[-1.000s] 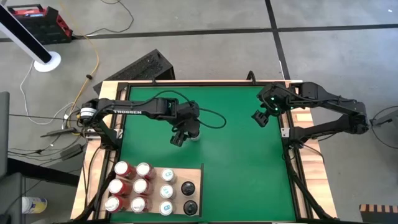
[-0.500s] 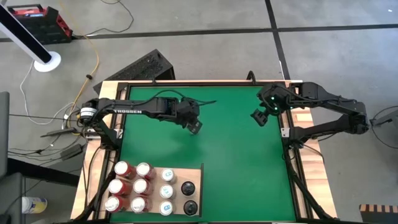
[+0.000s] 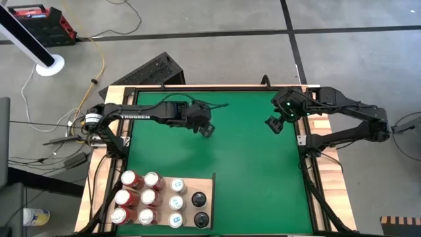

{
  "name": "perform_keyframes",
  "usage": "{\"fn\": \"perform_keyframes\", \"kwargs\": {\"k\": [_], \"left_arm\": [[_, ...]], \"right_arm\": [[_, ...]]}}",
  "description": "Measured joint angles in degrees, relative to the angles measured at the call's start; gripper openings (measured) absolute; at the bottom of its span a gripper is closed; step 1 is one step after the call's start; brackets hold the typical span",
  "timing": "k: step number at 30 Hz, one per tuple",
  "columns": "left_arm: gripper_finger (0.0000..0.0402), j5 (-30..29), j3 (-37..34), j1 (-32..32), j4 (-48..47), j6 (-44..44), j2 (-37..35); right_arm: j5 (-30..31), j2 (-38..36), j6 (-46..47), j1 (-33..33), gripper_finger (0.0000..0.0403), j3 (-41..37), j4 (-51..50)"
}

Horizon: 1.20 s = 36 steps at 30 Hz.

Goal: Place canned beverage on shelf
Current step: Put the white yellow soda can on the shelf aligned with the other yellow soda can

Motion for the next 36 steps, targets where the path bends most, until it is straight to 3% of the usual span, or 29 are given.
{"fn": "perform_keyframes", "kwargs": {"k": [7, 15, 22, 27, 36], "left_arm": [[0.0238, 12.84, 0.22, -0.24, 2.40, 32.28, -0.01], [0.0238, 30.65, 0.26, -0.65, 2.18, 56.48, 0.01], [0.0238, 31.61, 0.26, -1.63, -0.53, 75.72, 0.01], [0.0238, 31.76, 0.26, -1.92, -3.27, 81.33, 0.01], [0.0238, 31.51, 0.26, -1.90, -4.08, 80.42, 0.01]], "right_arm": [[0.00, 0.00, -0.79, 0.00, 0.0374, 0.00, 0.02], [-0.02, 0.00, -0.44, 0.00, 0.0374, 0.00, 0.26], [-0.04, 0.00, 0.34, 0.00, 0.0374, 0.00, 0.23], [-0.04, 0.00, 0.34, 0.00, 0.0374, 0.00, 0.26], [-0.06, 0.00, 0.37, 0.00, 0.0374, 0.00, 0.97]]}}
